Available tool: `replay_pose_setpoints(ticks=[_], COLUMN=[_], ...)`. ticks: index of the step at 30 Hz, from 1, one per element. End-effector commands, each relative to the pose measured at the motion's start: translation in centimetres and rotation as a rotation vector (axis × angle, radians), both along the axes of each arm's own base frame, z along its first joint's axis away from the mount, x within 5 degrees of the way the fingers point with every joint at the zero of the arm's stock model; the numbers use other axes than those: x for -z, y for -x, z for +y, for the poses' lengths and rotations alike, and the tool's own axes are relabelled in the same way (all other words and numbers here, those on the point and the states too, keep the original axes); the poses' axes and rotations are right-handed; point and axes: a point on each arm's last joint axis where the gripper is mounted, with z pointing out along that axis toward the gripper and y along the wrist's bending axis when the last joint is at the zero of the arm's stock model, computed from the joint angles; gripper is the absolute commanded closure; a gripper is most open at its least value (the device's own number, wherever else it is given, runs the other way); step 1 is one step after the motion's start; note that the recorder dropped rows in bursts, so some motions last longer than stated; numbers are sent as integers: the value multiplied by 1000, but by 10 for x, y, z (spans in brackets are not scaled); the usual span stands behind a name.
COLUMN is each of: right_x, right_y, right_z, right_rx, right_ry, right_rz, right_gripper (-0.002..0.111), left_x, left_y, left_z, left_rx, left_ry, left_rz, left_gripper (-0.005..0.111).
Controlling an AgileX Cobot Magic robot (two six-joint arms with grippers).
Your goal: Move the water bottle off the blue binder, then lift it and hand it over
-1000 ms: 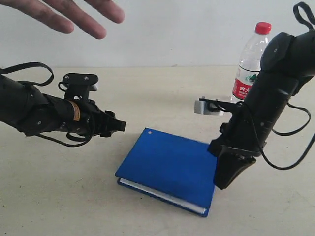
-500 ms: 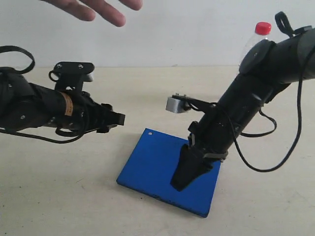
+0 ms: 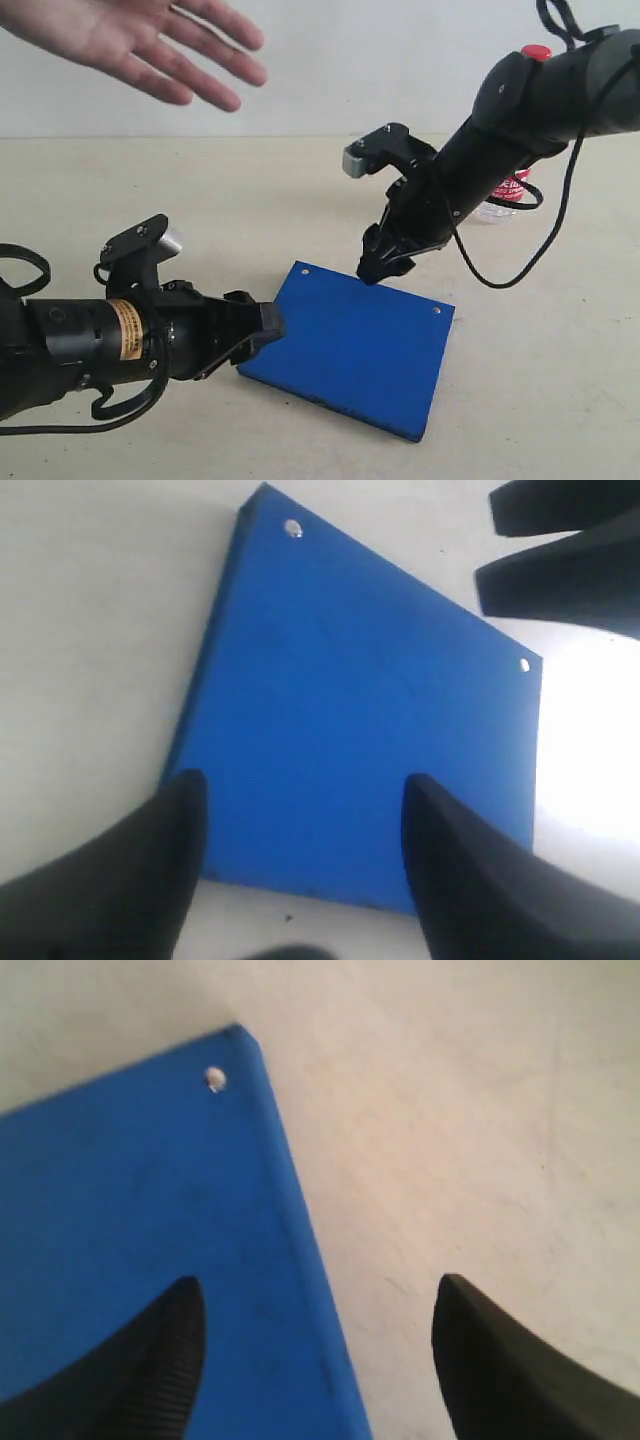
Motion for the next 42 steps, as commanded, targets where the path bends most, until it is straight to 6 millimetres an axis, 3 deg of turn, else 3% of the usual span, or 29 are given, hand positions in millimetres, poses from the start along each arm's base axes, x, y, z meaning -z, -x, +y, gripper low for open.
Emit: replay_pose_setpoints(ticks=[1,5,10,14,20,24,34,37,42], right_x=[20,29,30,30,15,5,-2,-5,-5], right_y=[-9,-15,-17,-5,26,23,20,18,18], right_z=[-8,-19,-33,-35,-18,-4,3,6,5], right_rx=[49,115,136,95,-107,-107,-105,-99,-114], right_ry=[63,64,66,62,-151,-338,-458,-504,-500], right_rz=[-6,57,93,230,549,525,491,479,468], right_gripper=[50,50,50,50,50,50,51,63,97], left_x=[-2,10,30,42,32,25,21,20,12], left_y=[8,17,21,21,20,18,10,10,4], left_z=[-11,-21,-24,-25,-26,-28,-24,-25,-18], left_rx=[86,181,174,144,121,128,79,83,33], left_ry=[6,-42,-63,-46,6,24,17,20,31], left_rz=[-19,9,85,139,118,85,-2,-9,-43], left_gripper=[53,53,53,53,53,53,53,53,53])
